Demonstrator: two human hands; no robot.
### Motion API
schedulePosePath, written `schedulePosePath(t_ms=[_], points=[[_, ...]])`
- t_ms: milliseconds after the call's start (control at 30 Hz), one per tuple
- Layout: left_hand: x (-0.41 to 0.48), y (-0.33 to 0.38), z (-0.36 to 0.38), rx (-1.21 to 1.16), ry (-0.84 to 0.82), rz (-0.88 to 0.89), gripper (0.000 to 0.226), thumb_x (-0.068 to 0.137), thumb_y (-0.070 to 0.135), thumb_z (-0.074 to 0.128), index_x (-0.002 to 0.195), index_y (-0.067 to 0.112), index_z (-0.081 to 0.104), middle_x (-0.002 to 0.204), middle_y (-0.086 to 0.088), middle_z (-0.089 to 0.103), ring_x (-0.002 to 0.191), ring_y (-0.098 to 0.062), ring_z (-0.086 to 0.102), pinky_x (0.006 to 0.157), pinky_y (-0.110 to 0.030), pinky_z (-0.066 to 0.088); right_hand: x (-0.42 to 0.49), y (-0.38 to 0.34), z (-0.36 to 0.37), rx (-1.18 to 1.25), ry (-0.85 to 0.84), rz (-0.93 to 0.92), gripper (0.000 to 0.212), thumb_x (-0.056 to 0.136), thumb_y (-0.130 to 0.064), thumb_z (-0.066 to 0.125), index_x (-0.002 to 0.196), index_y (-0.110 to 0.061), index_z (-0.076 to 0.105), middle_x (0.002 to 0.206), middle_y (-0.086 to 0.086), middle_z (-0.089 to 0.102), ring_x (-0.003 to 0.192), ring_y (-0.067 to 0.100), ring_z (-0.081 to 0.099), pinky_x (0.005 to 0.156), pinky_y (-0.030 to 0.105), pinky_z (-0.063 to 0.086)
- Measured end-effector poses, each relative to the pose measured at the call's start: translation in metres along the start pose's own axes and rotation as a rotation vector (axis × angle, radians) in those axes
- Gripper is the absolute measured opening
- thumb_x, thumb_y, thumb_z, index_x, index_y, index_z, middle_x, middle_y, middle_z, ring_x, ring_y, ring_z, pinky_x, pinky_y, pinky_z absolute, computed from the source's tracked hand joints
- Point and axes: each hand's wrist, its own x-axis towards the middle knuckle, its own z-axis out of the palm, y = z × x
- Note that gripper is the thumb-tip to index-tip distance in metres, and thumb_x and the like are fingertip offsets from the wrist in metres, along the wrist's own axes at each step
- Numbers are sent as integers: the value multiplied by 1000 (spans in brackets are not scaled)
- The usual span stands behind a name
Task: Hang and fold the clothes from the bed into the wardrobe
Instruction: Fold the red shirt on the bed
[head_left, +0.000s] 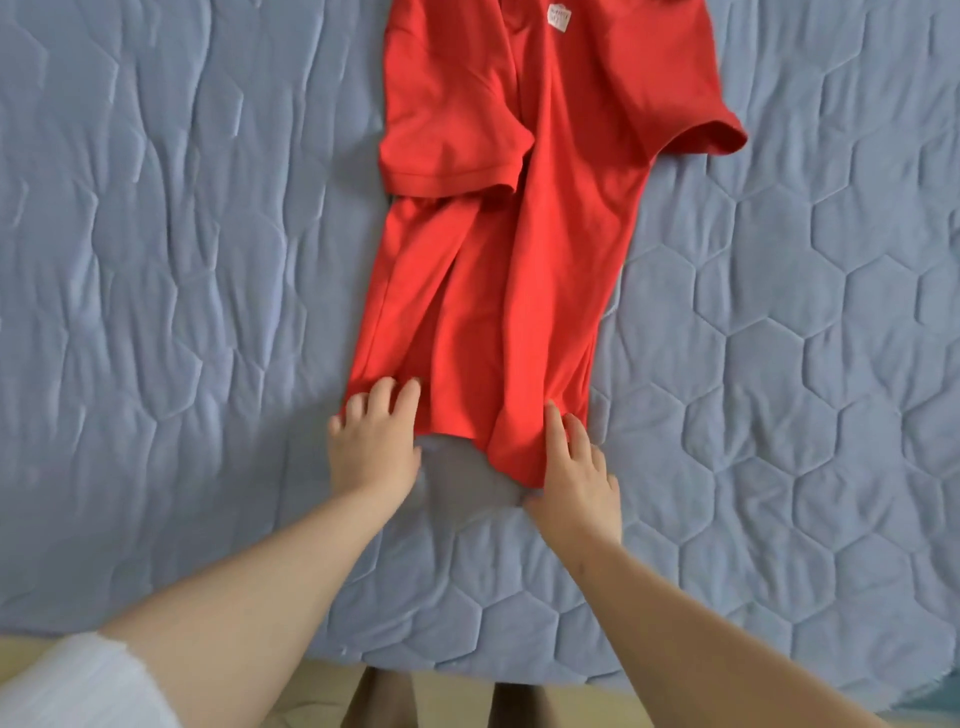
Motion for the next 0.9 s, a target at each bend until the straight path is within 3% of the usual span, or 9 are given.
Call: schedulePosePath(t_ms=[133,233,333,467,633,767,900], points=[[12,-10,-7,21,73,-48,35,91,16,47,125,24,51,124,-6,48,111,-29,44,85,-39,34,4,8,-5,153,141,37,65,83,-1,45,144,-21,32,142,2,39,115,29,42,94,36,38],[11,-18,-13,-297,63,-200,29,84,-2,49,108,10,58,128,-15,41,111,-34,43,89,-39,36,2,14,-11,412,190,167,44,83,4,40,124,-7,52,119,15,56,106,33,50,83,36,42],[3,-21,-20,-577,25,-301,25,79,-11,49,99,2,55,114,-23,52,98,-39,54,82,-35,38,-5,23,-19,622,228,378,16,84,2,40,94,-7,48,94,16,60,86,32,55,66,31,35],[-12,-30,-36,-636,38,-307,24,77,-12,55,90,8,59,94,-20,66,88,-38,60,74,-36,42,-21,40,-37,686,290,403,19,84,1,43,82,-17,37,71,4,56,61,16,49,49,27,31],[-32,-42,-58,-575,49,-296,22,77,-9,56,87,10,61,93,-16,68,87,-35,61,67,-30,37,-45,60,-69,519,369,372,13,86,0,45,85,-13,42,93,7,44,72,25,43,62,32,32],[-52,-45,-68,-337,-91,-269,19,82,-1,55,92,15,60,100,-11,66,95,-32,59,66,-29,36,-66,67,-85,129,293,309,25,82,5,41,99,-10,53,97,8,42,86,30,48,67,34,36],[-69,-50,-72,-125,-171,-245,20,85,6,53,95,22,59,108,-4,61,99,-26,60,75,-30,43,-79,68,-94,-245,217,289,27,86,-6,41,105,-22,53,100,2,45,99,23,47,84,30,32]])
